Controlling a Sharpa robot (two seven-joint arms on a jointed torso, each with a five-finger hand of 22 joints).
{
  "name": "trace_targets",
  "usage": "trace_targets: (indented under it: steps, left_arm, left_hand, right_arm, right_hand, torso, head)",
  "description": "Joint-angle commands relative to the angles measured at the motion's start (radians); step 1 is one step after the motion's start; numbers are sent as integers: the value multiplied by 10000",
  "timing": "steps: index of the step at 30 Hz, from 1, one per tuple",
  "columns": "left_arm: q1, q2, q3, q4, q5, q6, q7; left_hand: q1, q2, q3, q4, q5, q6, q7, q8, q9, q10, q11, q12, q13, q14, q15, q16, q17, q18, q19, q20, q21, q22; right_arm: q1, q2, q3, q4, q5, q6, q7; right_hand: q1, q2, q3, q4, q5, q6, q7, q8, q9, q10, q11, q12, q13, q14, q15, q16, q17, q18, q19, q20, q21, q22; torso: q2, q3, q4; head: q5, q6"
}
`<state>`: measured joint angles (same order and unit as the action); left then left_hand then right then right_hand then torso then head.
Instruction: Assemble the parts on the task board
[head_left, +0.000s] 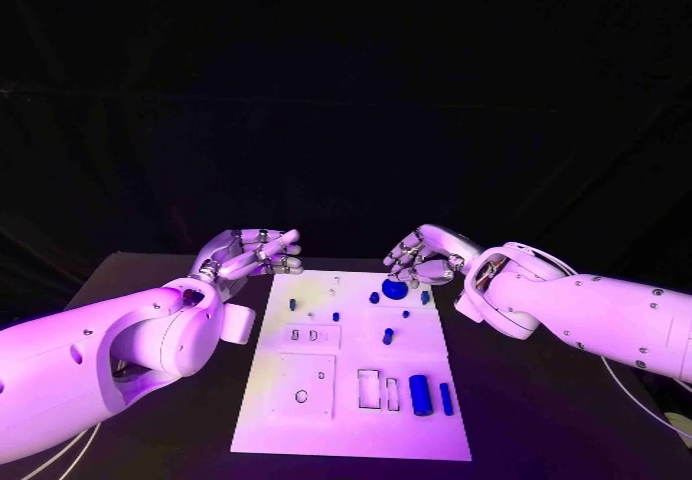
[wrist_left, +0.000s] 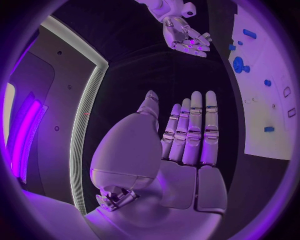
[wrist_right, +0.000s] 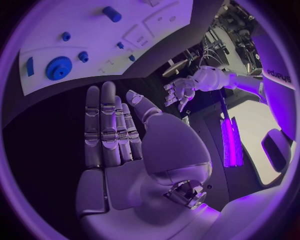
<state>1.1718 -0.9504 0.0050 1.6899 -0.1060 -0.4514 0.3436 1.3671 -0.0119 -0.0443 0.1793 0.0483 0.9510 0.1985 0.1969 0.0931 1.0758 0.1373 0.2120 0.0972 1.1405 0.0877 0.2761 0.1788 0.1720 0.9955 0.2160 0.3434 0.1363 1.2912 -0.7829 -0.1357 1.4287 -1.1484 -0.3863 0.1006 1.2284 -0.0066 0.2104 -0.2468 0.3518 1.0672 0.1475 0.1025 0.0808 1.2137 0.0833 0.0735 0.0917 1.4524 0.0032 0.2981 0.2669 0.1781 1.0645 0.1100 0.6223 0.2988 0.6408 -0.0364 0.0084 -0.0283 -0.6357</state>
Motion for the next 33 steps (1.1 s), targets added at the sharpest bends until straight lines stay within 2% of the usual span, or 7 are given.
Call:
trace_targets:
  steps: [1, 8, 9, 11, 14, 23, 33]
  left_arm:
    - [28, -138, 31, 356, -462, 448, 21]
    - [37, -249, 60, 767, -461, 457, 24]
    - [37, -253, 61, 794, -447, 457, 26]
    - [38, -261, 66, 831, -421, 457, 27]
    - [38, -279, 77, 883, -378, 461, 23]
    - [57, -378, 105, 1072, -327, 481, -23]
    - [110, -435, 116, 1249, -229, 482, -58]
  left_hand:
    - [47, 24, -41, -39, 21, 26, 3, -83, -25, 40, 34, -79, -15, 95, 26, 40, 30, 135, 90, 11, 38, -18]
    - [-23, 21, -151, -42, 22, -95, 112, -233, -86, -101, 120, -236, -50, 116, 74, 21, 95, 124, 135, -15, 33, -45]
    - [-26, 23, -155, -42, 21, -99, 115, -238, -88, -107, 123, -243, -52, 113, 77, 18, 97, 124, 135, -15, 31, -47]
    - [-29, 28, -160, -42, 22, -105, 120, -247, -91, -117, 128, -253, -54, 108, 82, 13, 101, 123, 134, -15, 28, -50]
    - [-32, 32, -164, -43, 22, -108, 123, -253, -94, -123, 132, -261, -55, 103, 85, 9, 104, 122, 133, -14, 26, -53]
    - [-36, 39, -169, -42, 22, -114, 127, -263, -98, -133, 137, -272, -58, 94, 90, 2, 107, 121, 131, -14, 22, -57]
    - [-61, 59, -222, -54, 22, -174, 168, -341, -127, -218, 176, -358, -75, 64, 119, -33, 141, 118, 122, -7, -4, -85]
  right_arm:
    - [21, 84, 2, -4, -2731, 445, -1464]
    - [36, 308, 4, -173, -3955, 316, -2206]
    - [36, 336, 4, -179, -4029, 303, -2249]
    - [36, 381, 4, -174, -4123, 301, -2304]
    - [36, 449, 4, -157, -4207, 300, -2344]
    - [31, 649, 4, -237, -4374, 516, -2525]
    - [22, 869, 3, -433, -4460, 690, -2737]
  right_hand:
    - [-94, -158, 31, 97, -73, 31, -29, -105, 4, -181, -11, -102, 28, 509, -43, 264, 338, 54, 249, -74, 96, 42]
    - [-90, -470, 150, 423, -308, -31, -83, -335, 43, -524, -51, 5, 221, 545, -102, 1622, 1555, 65, 1017, -185, 265, 127]
    - [-76, -469, 215, 507, -293, -31, -81, -343, 57, -549, -85, 25, 269, 537, -114, 2031, 1831, -8, 1244, -168, 702, 534]
    - [-52, -550, 334, 643, -295, -54, -102, -355, 79, -609, -79, 50, 358, 557, -105, 2904, 2472, -291, 1801, -185, 2468, 2732]
    - [-7, -657, 511, 808, -287, -60, -113, -352, 113, -664, -61, 77, 465, 502, -104, 4625, 4036, -480, 2045, -184, 3790, 4357]
    - [129, -920, 983, 1231, -264, -49, -97, -345, 199, -804, -32, 89, 664, 472, -63, 7510, 6685, -821, 2553, -109, 6094, 7347]
    - [206, -1021, 1195, 1430, -292, -51, -82, -344, 235, -904, 13, 59, 714, 498, -36, 8493, 7583, -967, 2841, -63, 6859, 8433]
  torso:
    - [367, -115, 37]
    - [699, -216, 118]
    - [743, -233, 119]
    - [823, -257, 135]
    - [902, -283, 155]
    - [1034, -314, 202]
    - [1103, -330, 262]
  head:
    - [-90, 17]
    - [-165, 113]
    - [-164, 117]
    - [-180, 127]
    - [-201, 161]
    - [-252, 178]
    - [-298, 196]
